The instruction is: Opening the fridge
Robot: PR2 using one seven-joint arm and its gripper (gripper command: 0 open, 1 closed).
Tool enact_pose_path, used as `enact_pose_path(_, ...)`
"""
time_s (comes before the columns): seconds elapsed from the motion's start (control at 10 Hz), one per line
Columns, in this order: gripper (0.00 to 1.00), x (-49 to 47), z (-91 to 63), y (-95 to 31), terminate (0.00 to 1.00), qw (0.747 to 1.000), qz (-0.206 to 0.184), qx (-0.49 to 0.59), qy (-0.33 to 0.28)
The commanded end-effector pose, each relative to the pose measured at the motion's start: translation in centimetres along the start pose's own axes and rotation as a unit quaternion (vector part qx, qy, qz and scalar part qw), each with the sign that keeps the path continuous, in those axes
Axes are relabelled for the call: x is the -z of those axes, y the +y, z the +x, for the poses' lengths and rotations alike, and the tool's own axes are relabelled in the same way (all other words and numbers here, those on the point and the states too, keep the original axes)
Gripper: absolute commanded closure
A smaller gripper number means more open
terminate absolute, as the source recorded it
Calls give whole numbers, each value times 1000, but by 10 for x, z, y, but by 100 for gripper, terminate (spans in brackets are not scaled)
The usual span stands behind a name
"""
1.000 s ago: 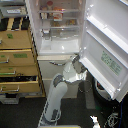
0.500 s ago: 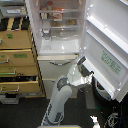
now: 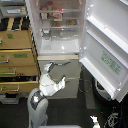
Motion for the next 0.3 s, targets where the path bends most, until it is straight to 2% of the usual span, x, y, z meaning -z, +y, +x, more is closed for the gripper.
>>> enact_pose_path(0.1,0,-32,-126,115,0,975,119,-186,20)
enact_pose_path(0.2,0,-26,-151,131,0,967,109,-229,18)
enact_pose_path(0.3,0,-23,-160,135,100,963,114,-244,15)
